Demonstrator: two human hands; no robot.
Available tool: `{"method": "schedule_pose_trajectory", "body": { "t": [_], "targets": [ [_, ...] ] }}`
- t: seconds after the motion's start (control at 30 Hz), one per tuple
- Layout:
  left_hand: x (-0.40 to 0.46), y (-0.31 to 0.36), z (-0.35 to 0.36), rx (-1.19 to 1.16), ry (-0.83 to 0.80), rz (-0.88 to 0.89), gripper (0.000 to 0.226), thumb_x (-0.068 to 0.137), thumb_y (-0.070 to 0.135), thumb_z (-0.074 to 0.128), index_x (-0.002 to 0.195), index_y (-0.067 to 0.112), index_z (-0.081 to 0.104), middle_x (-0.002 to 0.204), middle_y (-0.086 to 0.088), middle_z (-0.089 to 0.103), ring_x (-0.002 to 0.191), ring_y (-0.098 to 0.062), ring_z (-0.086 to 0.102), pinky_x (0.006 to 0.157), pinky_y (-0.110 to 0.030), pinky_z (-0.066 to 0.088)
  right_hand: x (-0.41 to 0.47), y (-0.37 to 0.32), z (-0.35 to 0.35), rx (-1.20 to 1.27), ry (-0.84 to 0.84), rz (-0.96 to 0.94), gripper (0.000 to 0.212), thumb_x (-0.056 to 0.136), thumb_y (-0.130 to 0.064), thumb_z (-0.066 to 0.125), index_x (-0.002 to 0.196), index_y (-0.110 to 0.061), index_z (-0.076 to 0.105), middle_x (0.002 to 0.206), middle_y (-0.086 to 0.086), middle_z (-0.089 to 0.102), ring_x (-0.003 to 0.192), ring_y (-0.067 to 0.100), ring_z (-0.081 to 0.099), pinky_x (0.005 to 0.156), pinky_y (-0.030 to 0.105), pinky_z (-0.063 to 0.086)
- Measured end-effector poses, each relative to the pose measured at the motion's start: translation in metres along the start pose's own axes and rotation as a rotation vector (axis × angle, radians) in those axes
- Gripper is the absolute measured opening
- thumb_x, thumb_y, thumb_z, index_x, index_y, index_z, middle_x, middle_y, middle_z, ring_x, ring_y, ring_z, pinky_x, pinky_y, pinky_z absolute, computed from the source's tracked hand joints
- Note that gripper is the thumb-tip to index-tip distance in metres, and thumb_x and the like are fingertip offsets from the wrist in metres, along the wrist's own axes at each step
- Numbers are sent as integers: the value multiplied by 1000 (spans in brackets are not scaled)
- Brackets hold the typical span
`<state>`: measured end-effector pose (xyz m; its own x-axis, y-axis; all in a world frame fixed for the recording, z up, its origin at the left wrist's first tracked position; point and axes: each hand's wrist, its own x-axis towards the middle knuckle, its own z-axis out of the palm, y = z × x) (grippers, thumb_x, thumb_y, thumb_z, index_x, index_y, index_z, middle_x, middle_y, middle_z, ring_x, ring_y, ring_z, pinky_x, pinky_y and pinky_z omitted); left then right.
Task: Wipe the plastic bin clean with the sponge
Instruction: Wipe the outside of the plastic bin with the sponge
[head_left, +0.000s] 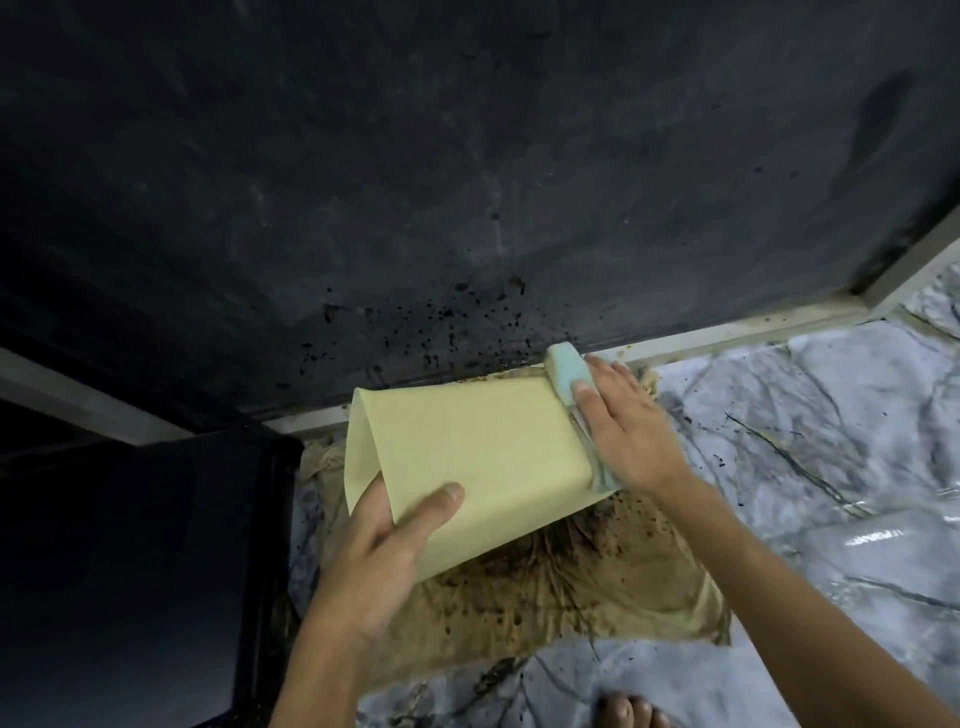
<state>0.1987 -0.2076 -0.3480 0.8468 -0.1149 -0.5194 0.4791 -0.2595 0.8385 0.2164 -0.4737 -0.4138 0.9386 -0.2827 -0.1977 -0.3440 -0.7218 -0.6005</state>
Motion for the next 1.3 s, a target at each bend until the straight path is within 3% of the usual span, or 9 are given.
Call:
{"method": "schedule_pose_trajectory", "body": {
  "t": [0.27,0.53,0.67,0.77,0.83,1.0,1.07,1.17,1.3],
  "targets": [
    [5,12,2,40,-133,68,58,72,45,85,129,38,75,128,2,83,127,-26,73,113,-61,50,-37,-122,24,167,-116,-573,51,106,-53,16,155,-41,22,163,-21,24,152,2,6,120,25,-10],
    [9,16,2,-46,20,-61,67,56,27,100,119,20,78,112,3,88,113,-23,77,104,-45,56,-2,12,4,55,56,-141,52,104,-58,25,150,-39,39,156,-16,39,148,11,25,121,46,20],
    [16,22,3,-51,32,-58,29,87,5,82,113,18,77,107,2,89,103,-22,83,90,-37,59,11,39,6,321,166,-162,35,106,-42,41,131,-26,61,126,-8,63,118,9,56,99,28,44],
    [17,32,-8,25,-18,-47,42,80,6,88,119,14,76,112,-2,88,108,-23,81,89,-34,60,8,54,2,267,316,-138,18,105,-30,48,93,-27,62,77,-13,59,74,6,59,62,16,38],
    [15,45,-13,119,-87,-11,56,70,14,93,123,18,76,117,0,87,117,-25,78,103,-44,59,3,67,-5,230,348,-87,20,105,-27,49,92,-19,63,76,-9,58,70,16,60,57,21,34],
    [8,92,2,714,-340,165,25,95,16,75,116,30,74,118,12,79,116,-15,71,103,-38,57,-17,76,-36,118,347,-177,35,106,-33,42,109,-7,66,96,9,67,81,24,65,64,32,46],
    [6,102,17,999,-391,246,20,99,16,67,101,36,65,114,10,68,113,-20,66,89,-34,55,-24,59,-51,110,354,-255,33,106,-28,46,119,-6,66,110,9,70,94,16,64,76,21,45],
    [-5,108,31,1337,-420,305,39,105,14,56,130,43,60,129,5,62,121,-24,60,69,-28,40,-27,28,-74,107,355,-369,33,106,-25,46,129,-7,62,127,4,65,115,9,56,96,16,39],
    [-10,94,30,1502,-437,348,49,106,9,48,141,41,56,144,-4,63,132,-33,61,93,-40,52,-33,-9,-99,135,396,-500,34,105,-26,49,133,-10,60,132,-8,58,125,3,50,108,13,33]
  ]
}}
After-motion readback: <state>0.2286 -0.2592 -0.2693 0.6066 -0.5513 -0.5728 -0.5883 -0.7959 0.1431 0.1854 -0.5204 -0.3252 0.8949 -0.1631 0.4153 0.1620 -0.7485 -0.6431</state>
